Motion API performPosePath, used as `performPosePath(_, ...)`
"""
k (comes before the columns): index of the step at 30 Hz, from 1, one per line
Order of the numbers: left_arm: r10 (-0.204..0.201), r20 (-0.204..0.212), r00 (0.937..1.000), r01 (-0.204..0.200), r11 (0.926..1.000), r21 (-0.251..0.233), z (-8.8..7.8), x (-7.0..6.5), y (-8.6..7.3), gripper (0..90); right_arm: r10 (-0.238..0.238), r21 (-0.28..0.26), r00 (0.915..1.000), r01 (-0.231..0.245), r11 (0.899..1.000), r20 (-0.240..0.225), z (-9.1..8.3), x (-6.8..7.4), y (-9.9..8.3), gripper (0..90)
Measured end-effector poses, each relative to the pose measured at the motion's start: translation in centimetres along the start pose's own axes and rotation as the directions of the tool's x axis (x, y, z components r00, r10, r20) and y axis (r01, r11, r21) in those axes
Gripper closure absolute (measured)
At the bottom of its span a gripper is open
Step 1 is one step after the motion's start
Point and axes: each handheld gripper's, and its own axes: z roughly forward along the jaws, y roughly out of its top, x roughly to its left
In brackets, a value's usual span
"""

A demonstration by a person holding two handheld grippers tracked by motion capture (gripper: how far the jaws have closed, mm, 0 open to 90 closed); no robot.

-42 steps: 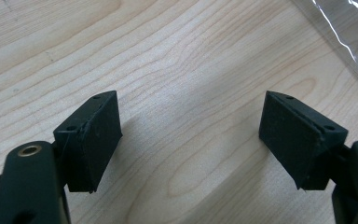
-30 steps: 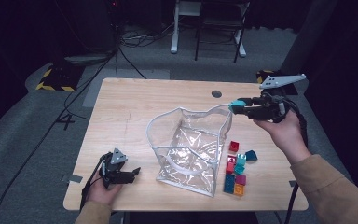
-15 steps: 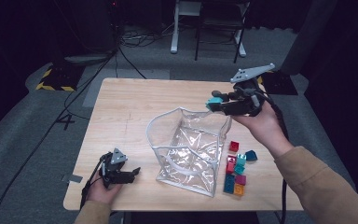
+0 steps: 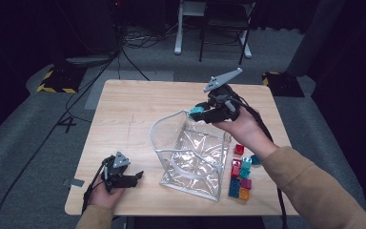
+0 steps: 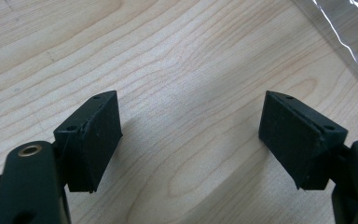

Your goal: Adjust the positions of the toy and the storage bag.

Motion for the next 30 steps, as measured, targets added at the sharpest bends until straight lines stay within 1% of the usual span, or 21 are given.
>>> performPosePath(1, 0.000, 0.000, 1.0000, 0.000, 1.0000, 0.000, 0.0, 0.0, 0.0, 21.4, -0.007, 0.026, 0.9999, 0.007, 1.000, -0.010, 0.8, 0.1, 0.1, 58.6)
performPosePath(3, 0.000, 0.000, 1.0000, 0.000, 1.0000, 0.000, 0.0, 0.0, 0.0, 21.5, -0.009, 0.060, 0.9997, 0.010, 0.998, -0.021, 1.5, 0.3, 0.1, 58.6)
performPosePath(5, -0.003, 0.001, 1.0000, 0.003, 1.0000, 0.000, 0.0, 0.0, 0.0, 21.4, -0.011, 0.072, 0.9996, 0.012, 0.997, -0.026, 1.9, 0.3, 0.1, 58.6)
performPosePath(6, -0.003, 0.001, 1.0000, 0.003, 1.0000, 0.000, 0.0, 0.0, 0.0, 21.4, -0.010, 0.105, 0.9993, 0.014, 0.994, -0.037, 2.6, 0.5, 0.1, 58.6)
performPosePath(9, 0.000, 0.000, 1.0000, 0.000, 1.0000, 0.000, 0.0, 0.0, 0.0, 21.4, 0.002, 0.159, 0.9989, 0.005, 0.987, -0.046, 3.7, 0.6, -0.1, 58.5)
performPosePath(10, -0.003, 0.001, 1.0000, 0.003, 1.0000, 0.000, 0.0, 0.0, 0.0, 21.4, 0.002, 0.159, 0.9989, 0.005, 0.987, -0.046, 3.7, 0.6, -0.1, 58.5)
performPosePath(11, 0.000, 0.000, 1.0000, 0.000, 1.0000, 0.000, 0.0, 0.0, 0.0, 21.5, 0.014, 0.193, 0.9986, -0.004, 0.981, -0.051, 4.4, 0.7, -0.2, 58.6)
performPosePath(12, -0.003, 0.001, 1.0000, 0.003, 1.0000, -0.001, 0.0, 0.0, 0.0, 21.5, 0.014, 0.193, 0.9986, -0.004, 0.981, -0.051, 4.4, 0.7, -0.2, 58.6)
performPosePath(14, 0.000, 0.000, 1.0000, 0.000, 1.0000, 0.000, 0.0, 0.0, 0.0, 21.5, 0.024, 0.237, 0.9982, -0.010, 0.971, -0.056, 5.5, 0.8, -0.5, 58.6)
performPosePath(15, -0.003, 0.001, 1.0000, 0.003, 1.0000, 0.000, 0.0, 0.0, 0.0, 21.5, 0.024, 0.237, 0.9982, -0.010, 0.971, -0.056, 5.5, 0.8, -0.5, 58.6)
performPosePath(16, -0.003, 0.001, 1.0000, 0.003, 1.0000, 0.000, 0.0, 0.0, 0.0, 21.4, 0.031, 0.269, 0.9978, -0.014, 0.963, -0.059, 6.1, 0.8, -0.6, 58.5)
performPosePath(17, 0.000, 0.000, 1.0000, 0.000, 1.0000, 0.000, 0.0, 0.0, 0.0, 21.4, 0.036, 0.288, 0.9974, -0.017, 0.958, -0.062, 6.4, 0.8, -0.7, 58.6)
performPosePath(18, 0.000, 0.000, 1.0000, 0.000, 1.0000, 0.000, 0.0, 0.0, 0.0, 21.5, 0.036, 0.288, 0.9974, -0.017, 0.958, -0.062, 6.4, 0.8, -0.7, 58.6)
performPosePath(19, 0.000, 0.000, 1.0000, 0.000, 1.0000, 0.000, 0.0, 0.0, 0.0, 21.5, 0.039, 0.307, 0.9971, -0.017, 0.951, -0.066, 6.7, 0.8, -0.8, 58.6)
performPosePath(20, 0.000, 0.000, 1.0000, 0.000, 1.0000, 0.000, 0.0, 0.0, 0.0, 21.4, 0.044, 0.344, 0.9972, -0.021, 0.939, -0.060, 7.3, 0.9, -0.9, 58.5)
performPosePath(21, 0.000, 0.000, 1.0000, 0.000, 1.0000, 0.000, 0.0, 0.0, 0.0, 21.4, 0.044, 0.344, 0.9972, -0.021, 0.939, -0.060, 7.3, 0.9, -0.9, 58.5)
performPosePath(22, -0.003, 0.001, 1.0000, 0.003, 1.0000, -0.001, 0.0, 0.0, 0.0, 21.4, 0.044, 0.364, 0.9972, -0.019, 0.931, -0.060, 7.6, 0.9, -1.0, 58.5)
performPosePath(23, 0.000, 0.000, 1.0000, 0.000, 1.0000, 0.000, 0.0, 0.0, 0.0, 21.4, 0.044, 0.395, 0.9974, -0.018, 0.919, -0.057, 8.1, 1.0, -1.2, 58.5)
performPosePath(24, -0.003, 0.001, 1.0000, 0.003, 1.0000, -0.001, 0.0, 0.0, 0.0, 21.4, 0.044, 0.395, 0.9974, -0.018, 0.919, -0.057, 8.1, 1.0, -1.2, 58.5)
performPosePath(25, -0.003, 0.001, 1.0000, 0.003, 1.0000, 0.000, 0.0, 0.0, 0.0, 21.4, 0.043, 0.404, 0.9973, -0.015, 0.915, -0.060, 8.3, 1.0, -1.3, 58.5)
performPosePath(30, -0.003, 0.001, 1.0000, 0.003, 1.0000, -0.001, 0.0, 0.0, 0.0, 21.4, 0.042, 0.454, 0.9971, -0.008, 0.891, -0.064, 9.1, 1.2, -1.6, 58.5)
